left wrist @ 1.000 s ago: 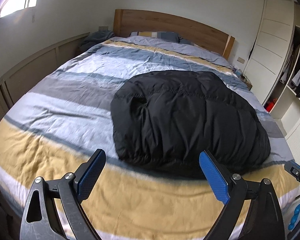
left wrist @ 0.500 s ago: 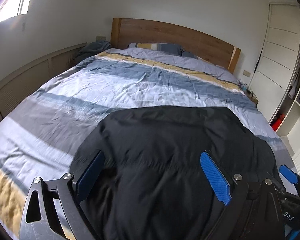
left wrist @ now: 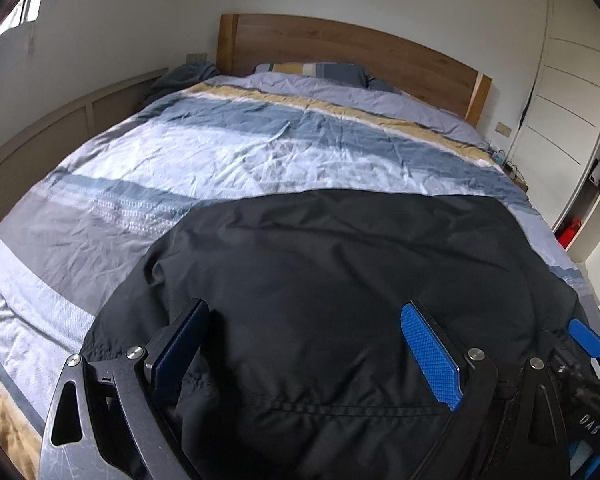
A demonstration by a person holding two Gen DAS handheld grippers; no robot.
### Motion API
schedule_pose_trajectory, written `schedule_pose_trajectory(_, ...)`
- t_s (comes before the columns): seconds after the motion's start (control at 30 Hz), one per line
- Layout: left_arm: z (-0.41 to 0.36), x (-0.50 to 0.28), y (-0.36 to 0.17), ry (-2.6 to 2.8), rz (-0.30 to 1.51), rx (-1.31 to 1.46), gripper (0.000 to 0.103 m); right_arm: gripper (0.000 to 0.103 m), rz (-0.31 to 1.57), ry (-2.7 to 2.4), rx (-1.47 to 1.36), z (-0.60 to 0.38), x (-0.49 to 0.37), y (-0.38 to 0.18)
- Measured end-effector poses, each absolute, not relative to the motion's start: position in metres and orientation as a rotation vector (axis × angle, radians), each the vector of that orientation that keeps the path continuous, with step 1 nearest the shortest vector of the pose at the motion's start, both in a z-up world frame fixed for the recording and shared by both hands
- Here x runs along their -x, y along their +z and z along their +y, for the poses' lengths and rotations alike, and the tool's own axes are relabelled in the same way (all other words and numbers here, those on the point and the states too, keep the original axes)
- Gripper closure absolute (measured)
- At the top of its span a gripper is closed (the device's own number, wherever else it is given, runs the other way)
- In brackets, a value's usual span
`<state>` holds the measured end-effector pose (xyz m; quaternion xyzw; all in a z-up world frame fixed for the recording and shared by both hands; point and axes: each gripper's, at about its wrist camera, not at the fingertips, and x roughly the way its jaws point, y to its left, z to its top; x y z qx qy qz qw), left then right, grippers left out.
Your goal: Fold large clothes
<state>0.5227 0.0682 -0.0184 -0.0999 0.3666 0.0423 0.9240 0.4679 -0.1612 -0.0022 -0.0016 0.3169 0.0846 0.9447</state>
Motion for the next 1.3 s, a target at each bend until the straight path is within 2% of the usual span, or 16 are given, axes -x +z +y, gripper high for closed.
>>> schedule_pose_trajectory(0.23,0.091,-0.519,-0.033,0.115,0.789,0.237,0.005,0.018,0.658,0.13,-0.033,-0.199,-0.468,-0.014)
schedule_pose_trajectory(0.73,0.161,-0.478,-0.044,0.237,0.846,0.328,0.003,0.018,0.778,-0.053,-0.244,-0.347,-0.426,-0.058)
schedule_pose_trajectory(1.0,0.165,-0.42,-0.009,0.247,0.809,0.314,0.003,0.018,0.754,-0.115,-0.167,-0.348,-0.381,-0.02)
schedule_pose_trajectory(1.3,0.111,-0.34,0.02,0.164,0.758,0.201,0.003,0.018,0.662,-0.002,-0.025,-0.263,-0.298,0.035)
